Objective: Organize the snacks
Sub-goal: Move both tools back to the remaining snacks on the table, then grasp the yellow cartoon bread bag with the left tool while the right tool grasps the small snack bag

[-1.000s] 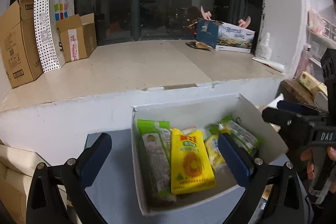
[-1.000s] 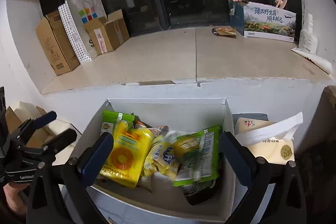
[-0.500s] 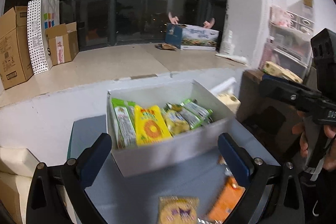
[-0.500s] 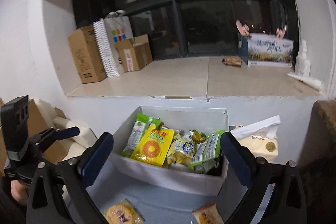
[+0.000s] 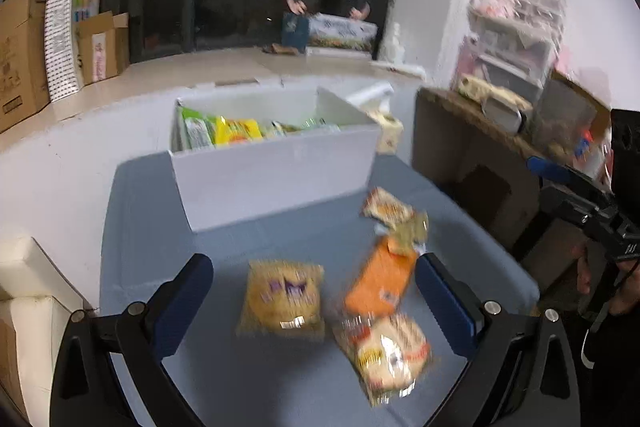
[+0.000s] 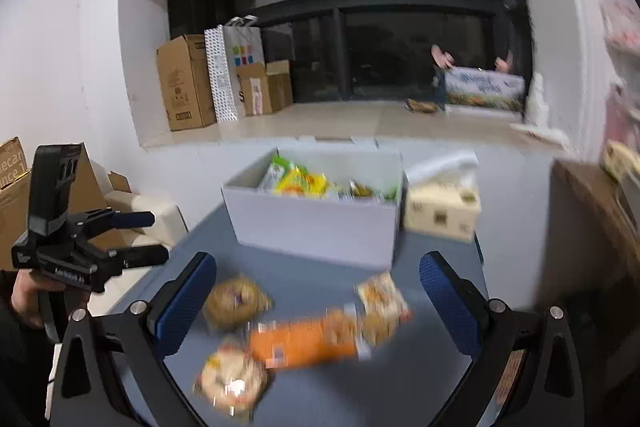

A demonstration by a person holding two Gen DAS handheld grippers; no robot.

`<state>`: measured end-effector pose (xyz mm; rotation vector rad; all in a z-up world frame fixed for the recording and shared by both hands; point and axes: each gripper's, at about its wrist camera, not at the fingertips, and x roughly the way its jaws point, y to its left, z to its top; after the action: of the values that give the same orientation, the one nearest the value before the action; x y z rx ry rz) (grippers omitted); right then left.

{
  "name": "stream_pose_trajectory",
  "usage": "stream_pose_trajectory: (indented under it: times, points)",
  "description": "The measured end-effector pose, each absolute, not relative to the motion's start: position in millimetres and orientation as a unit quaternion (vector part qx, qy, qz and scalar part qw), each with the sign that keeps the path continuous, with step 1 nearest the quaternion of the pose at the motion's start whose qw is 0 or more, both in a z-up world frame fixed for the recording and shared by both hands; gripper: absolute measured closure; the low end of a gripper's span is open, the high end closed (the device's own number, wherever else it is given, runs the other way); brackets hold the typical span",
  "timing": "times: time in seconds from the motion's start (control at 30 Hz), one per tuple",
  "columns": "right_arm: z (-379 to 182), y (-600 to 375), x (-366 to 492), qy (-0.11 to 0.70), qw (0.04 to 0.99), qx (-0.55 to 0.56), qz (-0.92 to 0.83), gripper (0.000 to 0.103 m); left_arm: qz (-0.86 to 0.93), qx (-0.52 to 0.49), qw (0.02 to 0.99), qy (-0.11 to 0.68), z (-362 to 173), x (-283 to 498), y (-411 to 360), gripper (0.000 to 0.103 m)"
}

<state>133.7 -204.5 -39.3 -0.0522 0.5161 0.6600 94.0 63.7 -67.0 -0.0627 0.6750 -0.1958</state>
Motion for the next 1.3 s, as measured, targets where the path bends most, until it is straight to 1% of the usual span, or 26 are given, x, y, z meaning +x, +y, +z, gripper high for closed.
stream_pose_trajectory:
  times: [0.13, 0.47, 0.6, 0.73, 1.0, 1.1, 1.17, 1.23, 1.27, 1.3]
  points:
    - [-55.5, -220.0, 115.2, 0.266, 0.911, -0.017, 0.314, 0.000, -0.106, -0.027, 0.934, 0.339, -77.6, 79.3, 53.2, 0.000]
    - [-53.2, -224.2, 108.5, 0.261, 0.914, -0.029, 0.309, 0.000, -0.097, -0.037, 0.928, 0.357, -90.7, 78.5, 59.0, 0.000]
    - [-54.7, -221.6, 106.5, 0.263, 0.913, -0.041, 0.310, 0.000, -0.107, -0.040, 0.920, 0.376, -101.9, 97.3, 67.2, 0.000]
    - [-60.2, -220.5, 106.9, 0.269, 0.911, -0.047, 0.310, 0.000, -0.122, -0.038, 0.902, 0.413, -122.0, 127.4, 73.4, 0.000]
    - [-74.5, -218.1, 110.3, 0.290, 0.905, -0.054, 0.305, 0.000, -0.116, -0.017, 0.869, 0.480, -160.7, 175.0, 74.5, 0.000]
    - [-77.1, -215.9, 109.9, 0.294, 0.904, -0.058, 0.304, 0.000, -0.098, 0.009, 0.860, 0.501, -175.0, 192.6, 68.4, 0.000]
    - [-77.9, -214.9, 109.4, 0.295, 0.904, -0.060, 0.303, 0.000, -0.101, 0.015, 0.851, 0.514, -184.3, 199.1, 66.2, 0.000]
    - [-78.6, -214.7, 108.2, 0.296, 0.904, -0.066, 0.303, 0.000, -0.106, -0.003, 0.855, 0.508, -187.5, 201.4, 70.1, 0.000]
    - [-79.1, -215.2, 108.3, 0.296, 0.904, -0.067, 0.302, 0.000, -0.108, -0.013, 0.857, 0.503, -186.1, 200.8, 73.3, 0.004]
    - [-79.6, -215.8, 108.3, 0.297, 0.903, -0.067, 0.302, 0.000, -0.103, -0.012, 0.860, 0.500, -184.5, 200.1, 75.1, 0.020]
